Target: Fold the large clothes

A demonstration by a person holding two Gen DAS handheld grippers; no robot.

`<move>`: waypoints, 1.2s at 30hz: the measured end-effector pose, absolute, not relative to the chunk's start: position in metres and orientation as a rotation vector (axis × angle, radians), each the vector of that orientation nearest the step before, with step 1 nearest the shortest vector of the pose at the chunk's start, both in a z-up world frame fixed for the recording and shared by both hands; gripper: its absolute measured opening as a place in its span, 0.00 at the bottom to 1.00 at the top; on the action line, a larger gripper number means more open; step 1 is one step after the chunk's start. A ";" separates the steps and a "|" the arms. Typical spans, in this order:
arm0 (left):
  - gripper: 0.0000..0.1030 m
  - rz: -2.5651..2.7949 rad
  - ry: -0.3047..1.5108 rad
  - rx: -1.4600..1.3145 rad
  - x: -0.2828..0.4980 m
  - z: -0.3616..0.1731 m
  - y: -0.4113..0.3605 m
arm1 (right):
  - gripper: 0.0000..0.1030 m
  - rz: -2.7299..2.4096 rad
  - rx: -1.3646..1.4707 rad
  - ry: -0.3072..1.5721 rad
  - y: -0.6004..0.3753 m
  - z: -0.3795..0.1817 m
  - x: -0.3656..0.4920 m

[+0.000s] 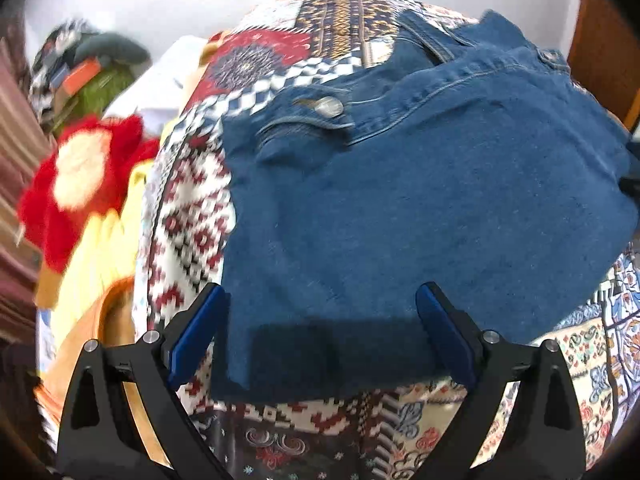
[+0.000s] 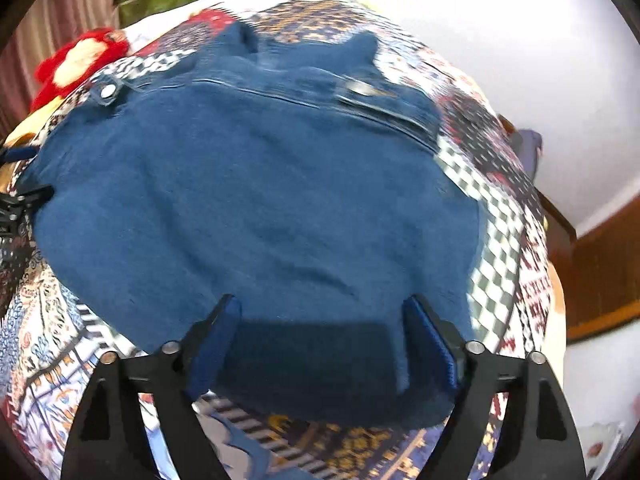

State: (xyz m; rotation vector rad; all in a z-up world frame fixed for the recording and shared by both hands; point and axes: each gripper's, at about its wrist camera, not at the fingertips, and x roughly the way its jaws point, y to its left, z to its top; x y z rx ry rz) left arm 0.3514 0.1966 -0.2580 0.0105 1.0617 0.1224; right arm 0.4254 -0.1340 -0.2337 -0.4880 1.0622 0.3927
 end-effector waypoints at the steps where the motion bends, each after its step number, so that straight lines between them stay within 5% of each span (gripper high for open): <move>1: 0.95 0.138 1.064 -0.036 0.346 -0.258 0.204 | 0.81 0.398 -0.454 1.074 -0.142 -0.232 0.426; 22: 0.95 0.134 0.956 -0.525 0.284 -0.237 0.222 | 0.82 0.454 -0.203 1.008 -0.140 -0.165 0.400; 36: 0.93 -0.010 0.949 -0.944 0.322 -0.299 0.207 | 0.86 0.515 -0.332 1.094 -0.079 -0.239 0.404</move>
